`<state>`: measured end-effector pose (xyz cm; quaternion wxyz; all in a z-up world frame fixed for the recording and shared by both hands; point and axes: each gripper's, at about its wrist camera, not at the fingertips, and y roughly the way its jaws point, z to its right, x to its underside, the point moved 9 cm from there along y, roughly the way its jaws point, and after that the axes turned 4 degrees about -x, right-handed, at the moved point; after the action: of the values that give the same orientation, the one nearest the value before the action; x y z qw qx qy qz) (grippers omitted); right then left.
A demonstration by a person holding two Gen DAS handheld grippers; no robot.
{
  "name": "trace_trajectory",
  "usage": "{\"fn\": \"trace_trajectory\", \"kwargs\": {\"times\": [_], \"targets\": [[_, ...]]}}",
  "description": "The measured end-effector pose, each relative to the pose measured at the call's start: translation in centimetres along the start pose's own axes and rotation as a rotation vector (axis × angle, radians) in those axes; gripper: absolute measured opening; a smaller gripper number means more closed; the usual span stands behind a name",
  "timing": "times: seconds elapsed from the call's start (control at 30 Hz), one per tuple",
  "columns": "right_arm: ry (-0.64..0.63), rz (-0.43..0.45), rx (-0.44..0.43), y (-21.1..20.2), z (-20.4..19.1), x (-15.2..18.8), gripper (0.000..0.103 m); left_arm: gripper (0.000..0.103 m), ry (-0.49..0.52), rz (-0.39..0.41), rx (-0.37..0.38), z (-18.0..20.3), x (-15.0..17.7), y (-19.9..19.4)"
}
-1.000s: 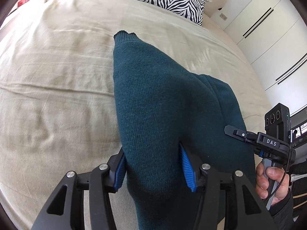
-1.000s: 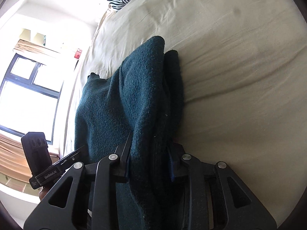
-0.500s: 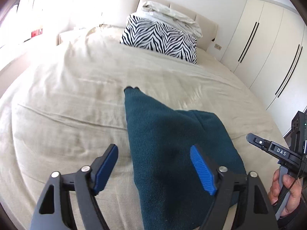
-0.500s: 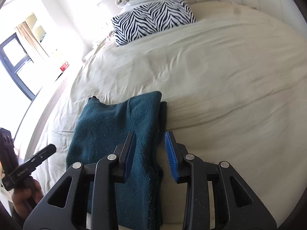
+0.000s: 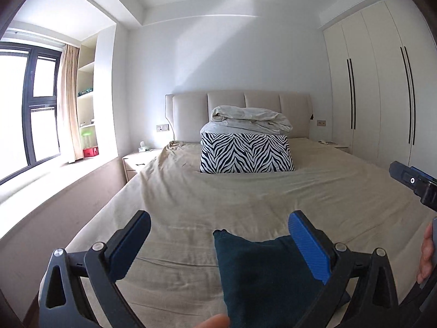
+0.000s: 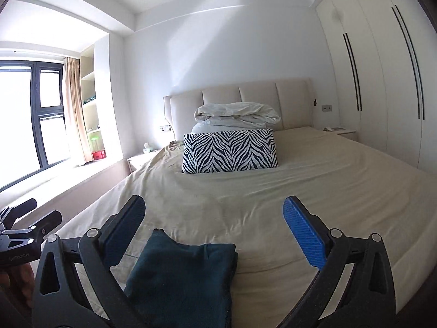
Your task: Fold small clothes
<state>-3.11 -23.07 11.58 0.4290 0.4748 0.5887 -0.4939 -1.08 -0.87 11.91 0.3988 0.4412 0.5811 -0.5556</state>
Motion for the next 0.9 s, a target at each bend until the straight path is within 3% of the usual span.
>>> {"fn": "trace_trajectory", "kwargs": {"times": [0.1,0.2,0.37,0.5,0.67,0.9], "targets": [[0.029,-0.031,-0.027,-0.9,-0.7,-0.1,0.103,0.103,-0.014,-0.076,-0.025,-0.3,1.6,0.5],[0.046,-0.143,-0.019,-0.5,-1.1,2.0,0.103,0.103,-0.017,-0.187,-0.027,0.0,4.5,2.0],[0.045,-0.401,0.092,2.7,-0.1,9.2,0.103,0.103,-0.068,-0.396,0.048,1.2,10.6,4.1],[0.137,-0.549,0.114,4.7,1.3,15.0,0.103,0.103,-0.061,-0.491,0.006,0.9,14.0,5.0],[0.089,-0.586,0.156,5.1,1.6,17.6,0.103,0.103,-0.063,-0.545,-0.004,0.7,15.9,5.4],[0.080,-0.598,0.138,5.6,1.7,17.3,0.103,0.103,-0.056,-0.565,-0.007,0.7,16.5,5.7]]}}
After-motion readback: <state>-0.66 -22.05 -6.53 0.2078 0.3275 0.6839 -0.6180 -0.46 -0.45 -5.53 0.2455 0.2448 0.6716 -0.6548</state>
